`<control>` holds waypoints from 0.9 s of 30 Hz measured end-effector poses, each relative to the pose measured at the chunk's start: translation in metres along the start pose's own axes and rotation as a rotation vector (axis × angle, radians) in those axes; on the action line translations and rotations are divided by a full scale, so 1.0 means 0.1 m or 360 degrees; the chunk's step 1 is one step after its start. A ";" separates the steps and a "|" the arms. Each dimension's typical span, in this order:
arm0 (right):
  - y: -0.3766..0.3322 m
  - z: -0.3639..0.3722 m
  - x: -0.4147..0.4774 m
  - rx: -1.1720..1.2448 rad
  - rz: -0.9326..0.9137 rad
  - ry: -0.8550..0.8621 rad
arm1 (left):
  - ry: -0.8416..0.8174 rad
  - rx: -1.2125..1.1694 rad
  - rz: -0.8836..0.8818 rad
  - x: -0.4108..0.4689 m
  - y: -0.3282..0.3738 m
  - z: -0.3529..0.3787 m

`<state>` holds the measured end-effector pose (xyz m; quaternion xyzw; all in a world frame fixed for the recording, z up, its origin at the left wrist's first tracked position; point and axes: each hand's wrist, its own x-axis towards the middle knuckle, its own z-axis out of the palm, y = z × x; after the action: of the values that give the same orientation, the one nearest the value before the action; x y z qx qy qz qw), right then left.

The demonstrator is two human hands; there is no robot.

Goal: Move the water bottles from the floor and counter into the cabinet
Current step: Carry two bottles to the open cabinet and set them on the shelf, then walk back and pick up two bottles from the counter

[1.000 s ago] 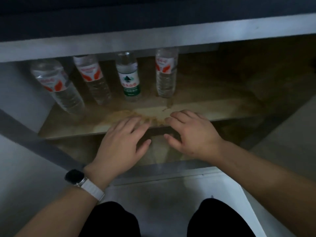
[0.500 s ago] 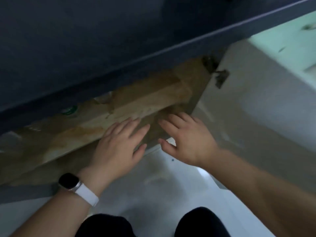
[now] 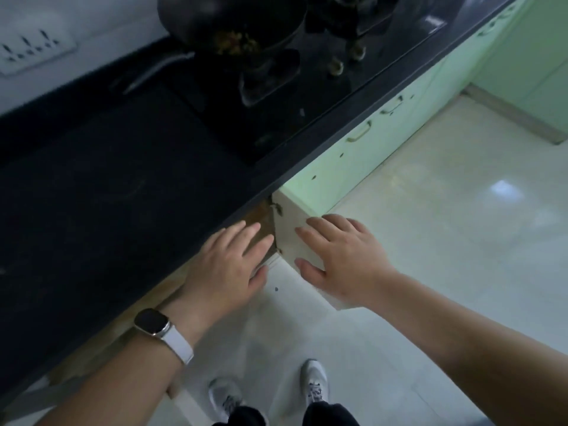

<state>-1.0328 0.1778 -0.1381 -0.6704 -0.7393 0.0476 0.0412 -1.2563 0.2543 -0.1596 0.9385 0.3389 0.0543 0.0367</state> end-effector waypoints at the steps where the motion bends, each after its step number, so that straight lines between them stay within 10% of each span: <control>1: 0.04 -0.14 -0.04 -0.0013 0.0011 0.0017 | 0.0003 -0.0005 0.0022 0.07 0.06 -0.13; 27: 0.24 -1.79 -1.55 -0.0351 0.0893 0.0383 | 0.0433 -0.0019 0.0941 0.96 1.25 -1.63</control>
<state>-0.9716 0.0284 0.0373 -0.8493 -0.5163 -0.1028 0.0406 -1.1244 0.2251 0.0226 0.9802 0.0532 0.1894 -0.0208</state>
